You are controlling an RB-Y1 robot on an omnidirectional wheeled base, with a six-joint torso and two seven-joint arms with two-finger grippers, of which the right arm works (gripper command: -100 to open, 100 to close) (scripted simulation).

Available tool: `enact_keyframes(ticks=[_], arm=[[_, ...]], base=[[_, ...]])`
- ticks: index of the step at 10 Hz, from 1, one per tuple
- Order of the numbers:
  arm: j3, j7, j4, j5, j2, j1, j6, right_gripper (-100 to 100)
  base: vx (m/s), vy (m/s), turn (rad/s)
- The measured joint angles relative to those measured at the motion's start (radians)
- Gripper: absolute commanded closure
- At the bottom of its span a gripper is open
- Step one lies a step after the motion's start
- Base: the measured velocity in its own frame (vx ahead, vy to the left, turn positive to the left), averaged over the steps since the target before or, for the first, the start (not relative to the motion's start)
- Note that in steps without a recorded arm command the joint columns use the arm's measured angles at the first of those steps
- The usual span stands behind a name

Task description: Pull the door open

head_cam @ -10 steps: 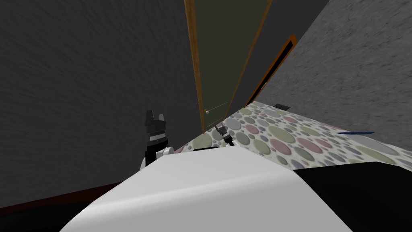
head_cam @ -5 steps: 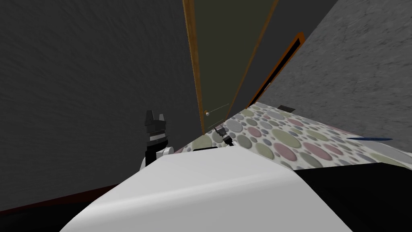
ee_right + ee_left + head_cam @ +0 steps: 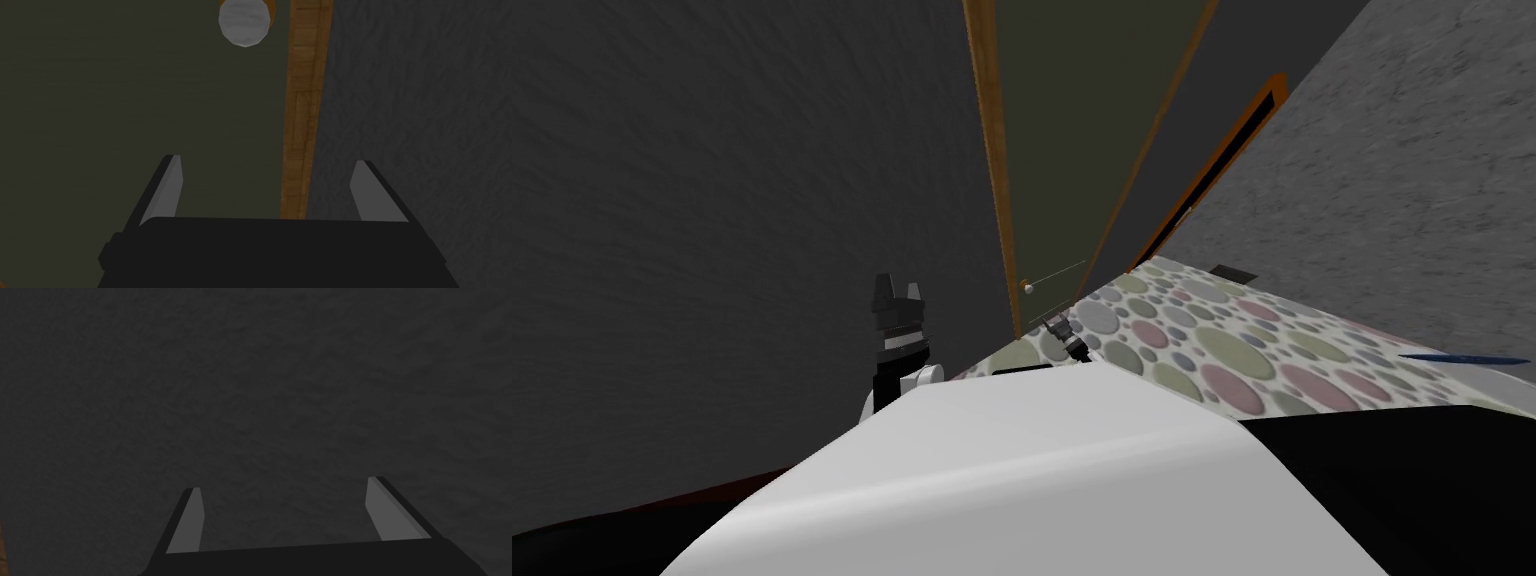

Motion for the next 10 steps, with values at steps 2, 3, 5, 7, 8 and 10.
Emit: enact_keyframes(ticks=[2, 3, 5, 7, 8, 10], arm=[[0.002, 0.021, 0.027, 0.011, -0.003, -0.007, -0.011, -100], [0.002, 0.034, 0.045, 0.016, -0.003, -0.013, -0.018, -100], [0.002, 0.055, 0.075, 0.024, -0.005, -0.021, -0.032, -100], [0.003, 0.064, 0.084, 0.028, -0.005, -0.024, -0.036, -100], [0.002, 0.064, 0.085, 0.027, -0.005, -0.026, -0.036, -100], [0.001, 0.064, 0.087, 0.026, -0.006, -0.027, -0.036, -100]], base=[[0.158, -0.001, 0.014], [0.186, 0.009, 0.014], [0.227, 0.052, -0.002], [0.015, -0.001, 0.027], [-0.149, -0.029, 0.058], [-0.188, -0.033, 0.056]])
